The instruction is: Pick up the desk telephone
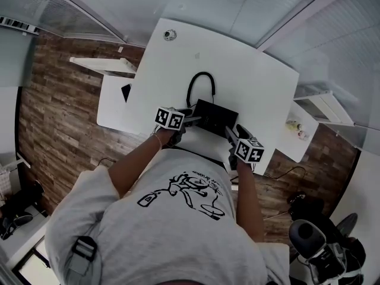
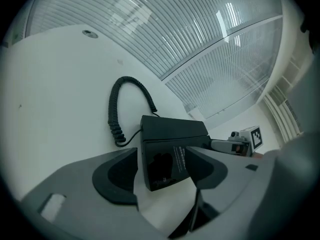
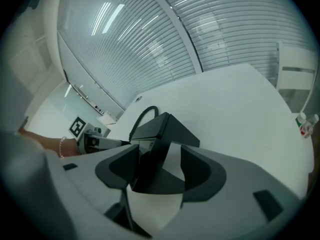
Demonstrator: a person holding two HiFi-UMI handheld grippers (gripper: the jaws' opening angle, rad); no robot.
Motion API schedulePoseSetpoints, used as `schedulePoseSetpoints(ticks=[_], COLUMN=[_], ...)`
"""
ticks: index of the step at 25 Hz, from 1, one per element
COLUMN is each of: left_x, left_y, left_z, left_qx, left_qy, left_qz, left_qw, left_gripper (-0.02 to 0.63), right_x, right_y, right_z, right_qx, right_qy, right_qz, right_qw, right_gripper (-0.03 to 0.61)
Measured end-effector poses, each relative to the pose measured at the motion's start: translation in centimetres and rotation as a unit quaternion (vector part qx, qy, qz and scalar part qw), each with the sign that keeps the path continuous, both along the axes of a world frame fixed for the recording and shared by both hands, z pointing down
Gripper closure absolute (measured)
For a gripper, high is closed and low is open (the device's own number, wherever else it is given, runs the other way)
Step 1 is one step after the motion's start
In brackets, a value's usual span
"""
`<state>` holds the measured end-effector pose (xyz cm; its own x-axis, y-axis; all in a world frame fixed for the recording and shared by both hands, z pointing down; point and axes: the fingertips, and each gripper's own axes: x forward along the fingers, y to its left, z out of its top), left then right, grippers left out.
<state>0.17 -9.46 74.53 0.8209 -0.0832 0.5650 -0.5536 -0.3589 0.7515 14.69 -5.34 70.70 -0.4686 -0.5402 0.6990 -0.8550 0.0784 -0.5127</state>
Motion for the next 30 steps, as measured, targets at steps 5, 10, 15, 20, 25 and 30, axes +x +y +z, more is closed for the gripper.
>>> schedulePoseSetpoints(ticks=[5, 10, 15, 20, 25, 30], left_x=[0.5, 1.1, 1.0, 1.0, 1.0, 1.0], left_y=[0.6, 0.7, 1.0, 0.7, -0.4, -1.3], left_z=[0.8, 0.7, 0.3, -1.3, -3.9, -6.5], left_qx=[-0.027, -0.028, -0.019, -0.007, 0.011, 0.034], left_qy=[0.019, 0.027, 0.013, 0.017, 0.021, 0.014], left_qz=[0.0, 0.0, 0.008, -0.008, -0.012, -0.017], left_qw=[0.9995, 0.9993, 0.9997, 0.9998, 0.9996, 0.9992], left_gripper=[0.333, 0.333, 0.334, 0.334, 0.334, 0.334], right_x=[-0.8, -1.6, -1.7, -1.7, -1.4, -0.9], right_y=[0.0, -0.1, -0.3, -1.0, -1.7, -2.2], right_z=[0.4, 0.4, -0.2, -2.3, -4.2, -6.6], right_qx=[-0.007, -0.01, -0.001, 0.021, 0.032, 0.049], right_qy=[-0.031, -0.034, -0.036, -0.034, -0.041, -0.058], right_qz=[0.003, -0.009, -0.007, -0.015, -0.013, 0.0], right_qw=[0.999, 0.999, 0.999, 0.999, 0.999, 0.997], right_gripper=[0.354, 0.356, 0.374, 0.377, 0.377, 0.377])
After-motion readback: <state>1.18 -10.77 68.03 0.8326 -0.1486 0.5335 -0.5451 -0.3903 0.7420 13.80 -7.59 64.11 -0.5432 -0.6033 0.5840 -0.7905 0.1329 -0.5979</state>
